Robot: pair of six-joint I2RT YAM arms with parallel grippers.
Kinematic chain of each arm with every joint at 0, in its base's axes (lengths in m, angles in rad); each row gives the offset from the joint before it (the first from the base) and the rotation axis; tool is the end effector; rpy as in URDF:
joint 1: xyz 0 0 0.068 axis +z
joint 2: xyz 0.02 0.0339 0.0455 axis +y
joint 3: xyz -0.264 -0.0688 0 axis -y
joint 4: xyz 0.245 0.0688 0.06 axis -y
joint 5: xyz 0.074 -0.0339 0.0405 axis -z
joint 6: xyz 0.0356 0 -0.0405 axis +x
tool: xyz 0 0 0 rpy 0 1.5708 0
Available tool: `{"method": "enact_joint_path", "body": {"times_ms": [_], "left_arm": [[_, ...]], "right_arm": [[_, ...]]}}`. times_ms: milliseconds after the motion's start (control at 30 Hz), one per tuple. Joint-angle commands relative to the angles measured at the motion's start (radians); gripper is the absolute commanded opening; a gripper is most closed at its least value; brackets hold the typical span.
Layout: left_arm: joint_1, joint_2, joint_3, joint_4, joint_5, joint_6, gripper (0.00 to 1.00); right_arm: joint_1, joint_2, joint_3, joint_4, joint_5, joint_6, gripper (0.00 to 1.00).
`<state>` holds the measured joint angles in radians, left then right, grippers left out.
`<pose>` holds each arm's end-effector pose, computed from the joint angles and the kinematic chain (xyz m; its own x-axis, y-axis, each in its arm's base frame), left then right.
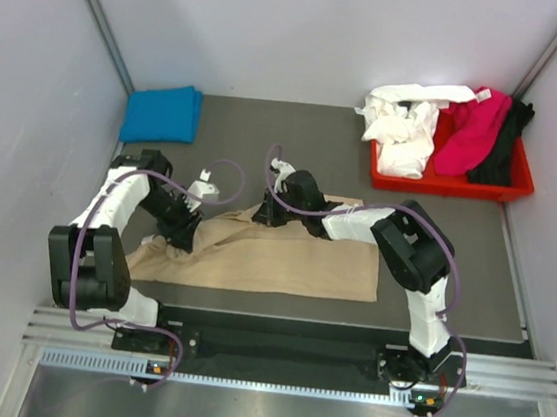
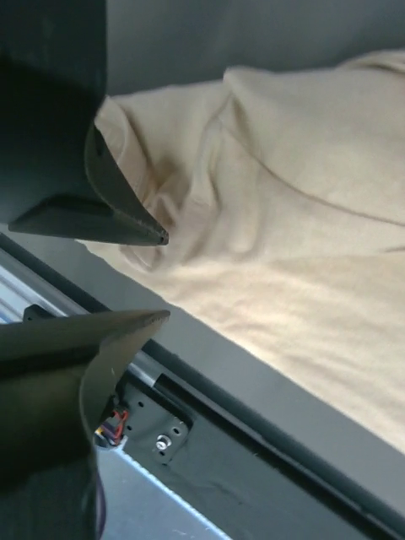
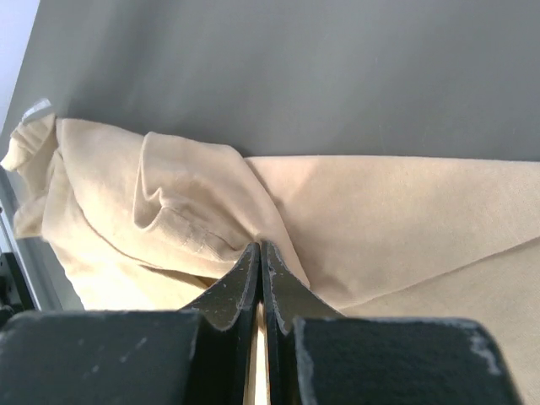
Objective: Fold and stack the t-shirts
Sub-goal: Fold the tshirt
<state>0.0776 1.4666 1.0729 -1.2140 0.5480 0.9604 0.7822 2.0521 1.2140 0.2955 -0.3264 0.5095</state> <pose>0.2387 0.0000 0.2332 -0.6410 0.6517 -0.4055 0.7675 0.5504 -0.3287 0.3062 0.3203 0.1499 -0.7404 -0.0844 -0.6668 -0.5742 0.5951 0.5622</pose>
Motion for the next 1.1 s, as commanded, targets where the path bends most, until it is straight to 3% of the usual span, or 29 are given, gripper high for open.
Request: {"method": "enact_joint_path", "body": {"times_ms": [0,67,100,133,167,233,367,533,767,833,867,900,967,1000,1067], "left_arm": [[0.002,0.003,0.025,-0.09,0.033,0.11,0.47],[0.005,0.006,0.074,-0.026,0.097,0.042,0.53],[0.004,0.009,0.117,0.028,0.105,-0.018,0.61],[0.002,0.014,0.127,0.092,0.107,-0.163,0.63],[-0.005,0.03,0.127,0.257,0.086,-0.23,0.63],[-0.044,0.058,0.124,0.364,0.053,-0.334,0.63],[-0.139,0.095,0.082,0.549,0.075,-0.344,0.64],[-0.249,0.147,0.013,0.637,0.053,-0.269,0.66],[-0.254,0.195,0.012,0.584,0.076,-0.161,0.62],[-0.254,0.202,0.006,0.602,0.066,-0.173,0.57],[-0.254,0.207,0.007,0.622,0.04,-0.196,0.46],[-0.253,0.207,0.013,0.639,0.035,-0.24,0.23],[-0.251,0.199,0.018,0.682,0.03,-0.27,0.07],[-0.251,0.195,0.018,0.706,0.021,-0.303,0.0],[-0.251,0.178,0.024,0.758,-0.05,-0.327,0.0]], "right_arm": [[0.0,-0.06,-0.014,0.111,-0.014,-0.011,0.0],[0.003,-0.061,-0.03,0.14,-0.011,-0.012,0.0],[0.002,-0.063,-0.043,0.149,-0.014,-0.014,0.0],[0.002,-0.063,-0.051,0.16,-0.013,-0.012,0.0],[0.002,-0.064,-0.057,0.181,-0.014,-0.011,0.0],[0.002,-0.067,-0.079,0.201,-0.023,-0.011,0.0],[-0.011,-0.07,-0.119,0.298,-0.051,0.067,0.0],[-0.02,-0.059,-0.12,0.314,-0.042,0.101,0.0],[-0.044,-0.058,-0.107,0.297,-0.049,0.121,0.0],[-0.049,-0.058,-0.107,0.298,-0.048,0.119,0.0],[-0.05,-0.056,-0.1,0.297,-0.049,0.119,0.0],[-0.051,-0.055,-0.096,0.286,-0.049,0.115,0.0],[-0.054,-0.049,-0.076,0.272,-0.059,0.112,0.03],[-0.057,-0.052,-0.07,0.257,-0.059,0.107,0.09],[-0.081,-0.097,-0.07,0.199,-0.034,0.074,0.23]]}}
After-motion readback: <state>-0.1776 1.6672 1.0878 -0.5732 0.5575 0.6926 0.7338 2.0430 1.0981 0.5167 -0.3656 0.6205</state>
